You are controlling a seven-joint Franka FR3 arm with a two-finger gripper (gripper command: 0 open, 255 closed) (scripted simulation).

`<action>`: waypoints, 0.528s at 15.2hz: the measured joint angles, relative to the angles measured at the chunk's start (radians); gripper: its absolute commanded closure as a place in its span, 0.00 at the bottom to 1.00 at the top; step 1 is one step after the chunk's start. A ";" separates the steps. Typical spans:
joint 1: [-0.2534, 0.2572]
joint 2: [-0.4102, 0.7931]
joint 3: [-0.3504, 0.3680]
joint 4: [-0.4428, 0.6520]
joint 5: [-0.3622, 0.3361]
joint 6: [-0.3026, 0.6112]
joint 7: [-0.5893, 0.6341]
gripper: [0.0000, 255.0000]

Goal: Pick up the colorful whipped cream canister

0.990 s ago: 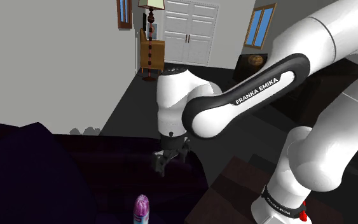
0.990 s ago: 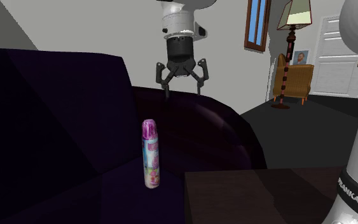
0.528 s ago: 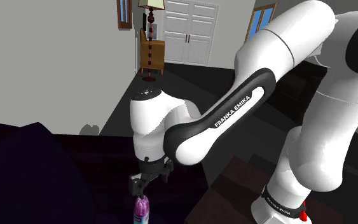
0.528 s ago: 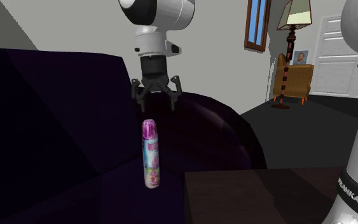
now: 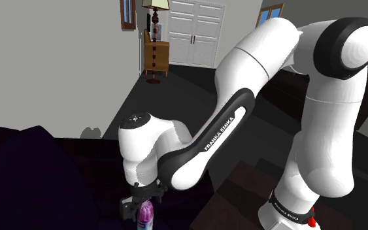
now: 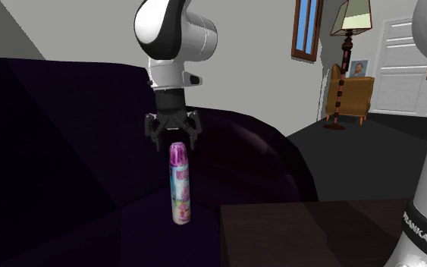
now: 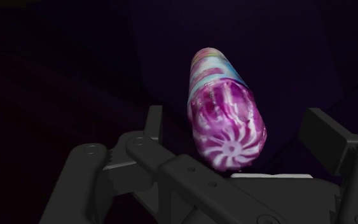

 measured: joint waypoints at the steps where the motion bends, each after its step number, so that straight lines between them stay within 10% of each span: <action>1: 0.003 0.010 -0.003 -0.001 -0.009 0.009 0.007 0.00; 3: 0.009 0.034 -0.013 -0.006 -0.030 0.034 0.022 0.00; 4: 0.011 0.038 -0.014 -0.005 -0.033 0.037 0.024 1.00; 8: 0.012 0.042 -0.015 -0.003 -0.037 0.040 0.027 1.00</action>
